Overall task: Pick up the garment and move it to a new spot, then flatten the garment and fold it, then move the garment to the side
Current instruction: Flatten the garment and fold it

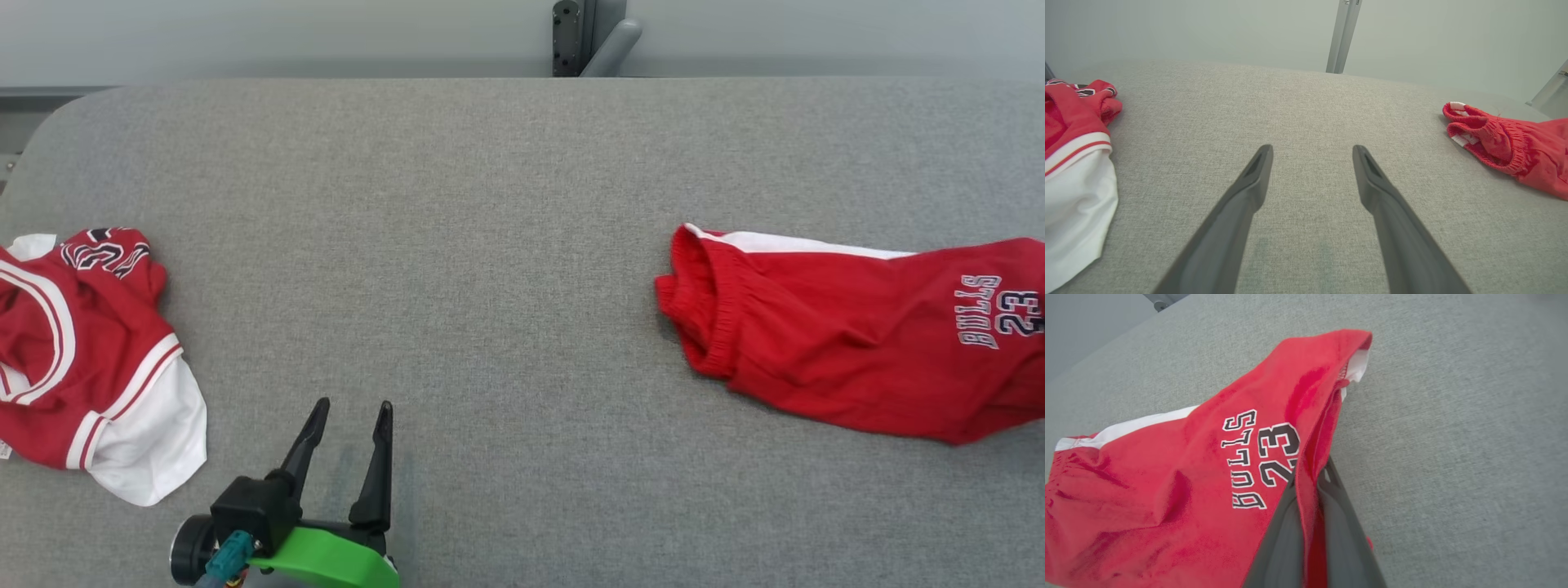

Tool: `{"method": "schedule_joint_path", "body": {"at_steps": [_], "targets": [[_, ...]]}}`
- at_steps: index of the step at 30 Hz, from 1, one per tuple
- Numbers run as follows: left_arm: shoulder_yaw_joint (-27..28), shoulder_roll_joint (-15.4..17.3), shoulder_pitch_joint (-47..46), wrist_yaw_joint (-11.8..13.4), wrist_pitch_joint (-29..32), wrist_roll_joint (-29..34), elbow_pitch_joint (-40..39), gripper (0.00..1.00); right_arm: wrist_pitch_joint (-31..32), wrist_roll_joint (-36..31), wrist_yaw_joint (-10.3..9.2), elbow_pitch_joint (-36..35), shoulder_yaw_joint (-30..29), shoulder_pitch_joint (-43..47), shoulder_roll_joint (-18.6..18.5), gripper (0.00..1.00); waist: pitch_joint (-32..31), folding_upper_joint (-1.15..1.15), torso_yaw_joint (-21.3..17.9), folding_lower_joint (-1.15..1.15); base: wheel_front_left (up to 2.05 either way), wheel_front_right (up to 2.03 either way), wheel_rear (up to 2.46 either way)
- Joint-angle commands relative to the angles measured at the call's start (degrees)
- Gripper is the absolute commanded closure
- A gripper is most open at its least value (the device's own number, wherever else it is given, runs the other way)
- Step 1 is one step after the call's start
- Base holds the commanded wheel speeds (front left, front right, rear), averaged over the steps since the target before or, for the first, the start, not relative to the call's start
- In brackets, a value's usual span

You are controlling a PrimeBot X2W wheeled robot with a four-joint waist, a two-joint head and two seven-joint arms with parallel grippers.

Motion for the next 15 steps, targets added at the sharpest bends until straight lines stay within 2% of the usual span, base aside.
{"method": "schedule_joint_path", "body": {"at_steps": [1, 4, 8, 11, 15], "targets": [[0.3, -0.43, 1.4, -0.62, -0.07, 0.75, 0.33, 0.0, -0.84, 0.61, -0.06, 1.03, -1.29, 1.15, -0.89, 1.0, -1.59, 0.0, -1.19, 0.0, 0.0, 0.0, 0.0], [0.54, -1.17, 2.29, -1.73, -0.08, 1.96, 0.68, 0.0, -2.25, 0.61, -0.04, 1.72, -4.03, 1.44, -2.54, 1.0, -1.79, 0.0, -0.92, 0.0, 0.0, 0.0, 0.0], [1.25, -2.57, 3.68, -2.58, -0.08, 2.75, 1.06, 0.0, -1.83, 0.57, -0.03, -2.9, -5.69, 1.29, -1.44, 1.0, -2.15, 0.0, -1.02, 0.0, 0.0, 0.0, 0.0], [1.88, -3.4, 4.04, -3.06, -0.08, 3.48, 1.13, 0.0, -0.84, -0.73, -0.03, -8.64, -5.18, 0.7, 1.97, 1.0, -1.67, 0.0, -1.62, 0.0, 0.0, 0.0, 0.0], [1.59, -3.8, 3.47, -3.91, -0.08, 4.78, 2.06, 0.0, 1.07, -5.06, -0.03, -13.87, -3.93, -0.93, 8.69, 1.0, -0.7, 0.0, -2.61, 0.0, 0.0, 0.0, 0.0]]}}
